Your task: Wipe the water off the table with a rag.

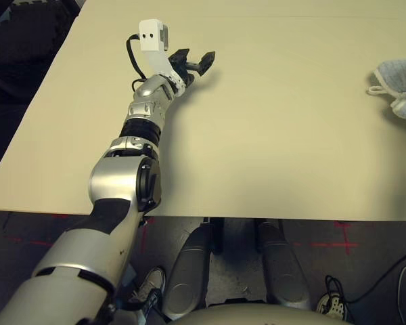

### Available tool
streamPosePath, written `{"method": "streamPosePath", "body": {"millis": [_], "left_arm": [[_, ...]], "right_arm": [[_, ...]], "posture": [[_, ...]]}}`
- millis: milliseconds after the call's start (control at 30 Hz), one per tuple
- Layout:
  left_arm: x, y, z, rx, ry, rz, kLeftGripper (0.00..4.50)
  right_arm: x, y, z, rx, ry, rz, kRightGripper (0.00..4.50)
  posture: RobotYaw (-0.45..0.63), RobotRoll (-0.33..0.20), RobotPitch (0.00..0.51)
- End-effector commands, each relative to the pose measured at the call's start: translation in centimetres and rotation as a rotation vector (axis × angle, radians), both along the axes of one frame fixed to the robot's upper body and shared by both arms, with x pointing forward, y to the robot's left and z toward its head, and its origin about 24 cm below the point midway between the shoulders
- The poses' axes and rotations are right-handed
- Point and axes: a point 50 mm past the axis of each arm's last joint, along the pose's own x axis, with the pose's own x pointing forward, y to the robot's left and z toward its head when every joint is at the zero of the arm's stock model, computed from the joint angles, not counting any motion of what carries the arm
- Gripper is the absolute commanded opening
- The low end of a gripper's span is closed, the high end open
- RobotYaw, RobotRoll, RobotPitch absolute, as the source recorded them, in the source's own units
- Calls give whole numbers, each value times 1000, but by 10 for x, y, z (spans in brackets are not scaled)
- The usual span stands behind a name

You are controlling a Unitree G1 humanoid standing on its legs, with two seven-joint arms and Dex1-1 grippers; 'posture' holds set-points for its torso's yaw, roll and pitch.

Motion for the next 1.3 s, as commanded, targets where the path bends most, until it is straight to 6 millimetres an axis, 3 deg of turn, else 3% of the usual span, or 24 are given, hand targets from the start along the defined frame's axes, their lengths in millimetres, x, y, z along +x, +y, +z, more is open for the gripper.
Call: {"method": "streamPosePath", "body": {"millis": [33, 233, 467, 667, 867, 1033, 1300], "left_arm": [[0, 1, -6, 4, 19, 1, 4500], [0, 2, -6, 7, 18, 4, 4500], [0, 5, -7, 8, 19, 27, 4500], [0, 13, -3, 4, -11, 94, 4500], [1, 33, 0, 37, -41, 252, 4500], [0, 45, -4, 30, -30, 321, 4500], [-1, 47, -10, -6, -20, 360, 4500]], "right_arm": [[-4, -5, -12, 52, 24, -25, 205], [-4, -17, -14, 64, -88, -47, 2173], [-1, -35, 25, 9, -562, -7, 4461], [-11, -58, 29, -6, -759, -83, 4488], [-26, -78, 23, -13, -798, -142, 4488], [-29, -83, 12, 33, -803, -167, 4488], [-27, -81, -13, 88, -759, -156, 4488]], "posture": [[-162, 0, 326], [-146, 0, 329], [-130, 0, 330], [-118, 0, 326], [-110, 0, 310], [-113, 0, 292], [-98, 0, 269]]}}
